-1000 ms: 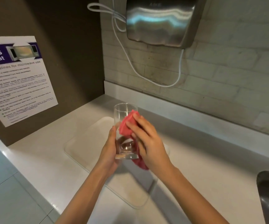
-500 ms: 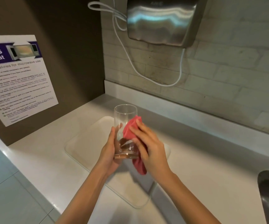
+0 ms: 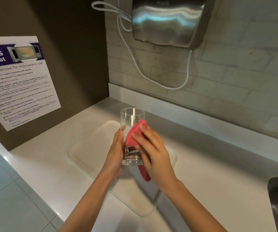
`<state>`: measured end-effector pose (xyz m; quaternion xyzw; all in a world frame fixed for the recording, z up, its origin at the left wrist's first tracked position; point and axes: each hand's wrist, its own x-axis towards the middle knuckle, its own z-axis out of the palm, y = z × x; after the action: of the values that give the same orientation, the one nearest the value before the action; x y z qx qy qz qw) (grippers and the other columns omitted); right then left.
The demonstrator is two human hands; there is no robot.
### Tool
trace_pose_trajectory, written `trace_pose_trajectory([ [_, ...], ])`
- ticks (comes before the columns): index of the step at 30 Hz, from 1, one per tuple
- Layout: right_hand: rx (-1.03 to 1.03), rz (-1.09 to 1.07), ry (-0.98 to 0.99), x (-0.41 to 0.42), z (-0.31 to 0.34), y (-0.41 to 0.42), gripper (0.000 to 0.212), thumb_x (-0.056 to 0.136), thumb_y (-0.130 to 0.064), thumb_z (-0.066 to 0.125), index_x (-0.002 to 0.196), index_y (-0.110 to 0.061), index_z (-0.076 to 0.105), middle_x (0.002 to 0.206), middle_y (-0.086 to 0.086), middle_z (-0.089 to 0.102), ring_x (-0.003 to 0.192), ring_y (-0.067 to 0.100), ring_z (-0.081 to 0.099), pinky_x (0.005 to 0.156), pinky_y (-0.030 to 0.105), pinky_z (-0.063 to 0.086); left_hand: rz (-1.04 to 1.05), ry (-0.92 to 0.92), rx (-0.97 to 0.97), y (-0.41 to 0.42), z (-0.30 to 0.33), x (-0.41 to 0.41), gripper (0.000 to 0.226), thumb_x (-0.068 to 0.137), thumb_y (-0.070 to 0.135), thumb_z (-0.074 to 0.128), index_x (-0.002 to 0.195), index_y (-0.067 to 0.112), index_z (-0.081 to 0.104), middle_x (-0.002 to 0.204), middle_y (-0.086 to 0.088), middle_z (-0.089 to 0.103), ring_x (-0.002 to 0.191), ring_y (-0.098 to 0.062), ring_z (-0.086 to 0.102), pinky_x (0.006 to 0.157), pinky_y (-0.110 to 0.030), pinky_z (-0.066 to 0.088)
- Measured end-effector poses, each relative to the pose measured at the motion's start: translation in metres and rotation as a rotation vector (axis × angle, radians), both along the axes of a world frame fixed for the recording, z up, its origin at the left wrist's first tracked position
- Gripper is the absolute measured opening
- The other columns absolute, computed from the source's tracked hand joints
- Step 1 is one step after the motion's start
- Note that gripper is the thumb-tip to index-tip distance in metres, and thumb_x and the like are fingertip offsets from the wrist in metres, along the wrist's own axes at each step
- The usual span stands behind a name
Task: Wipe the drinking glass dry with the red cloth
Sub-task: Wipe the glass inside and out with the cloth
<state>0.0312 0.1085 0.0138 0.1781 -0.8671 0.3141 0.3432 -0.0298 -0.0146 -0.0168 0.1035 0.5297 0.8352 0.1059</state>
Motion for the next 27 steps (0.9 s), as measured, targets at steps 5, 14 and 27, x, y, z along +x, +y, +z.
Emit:
trace_pose_trajectory([
  [5,0.163,-0.098,-0.032,-0.028,0.044,-0.014,0.044,0.080,0.011,0.065,0.121,-0.003,0.060,0.136,0.018,0.052,0.130,0.039,0.040,0.105,0.052,0.039,0.080,0.096,-0.081,0.012,-0.003,0.005,0.043,0.089,0.058,0.041,0.126,0.039,0.050,0.111,0.004,0.072,0.102,-0.021,0.068,0.071,-0.027,0.056],
  [14,-0.016,0.044,-0.034,0.018,-0.016,-0.007,0.039,0.085,-0.002,0.064,0.122,-0.011,0.060,0.136,0.006,0.051,0.129,0.022,0.044,0.108,0.032,0.037,0.029,-0.108,0.100,0.001,0.002,0.002,0.046,0.082,0.061,0.049,0.123,0.041,0.054,0.110,-0.009,0.072,0.096,-0.025,0.070,0.067,-0.033,0.057],
  [27,-1.367,0.316,-0.730,0.024,-0.032,0.002,0.060,0.069,-0.031,0.081,0.118,-0.007,0.057,0.115,0.023,0.066,0.101,0.034,0.066,0.078,0.038,0.056,-0.101,-0.085,0.000,0.014,0.011,0.011,0.056,0.078,0.065,0.035,0.128,0.043,0.046,0.126,-0.004,0.063,0.110,-0.029,0.063,0.084,-0.042,0.056],
])
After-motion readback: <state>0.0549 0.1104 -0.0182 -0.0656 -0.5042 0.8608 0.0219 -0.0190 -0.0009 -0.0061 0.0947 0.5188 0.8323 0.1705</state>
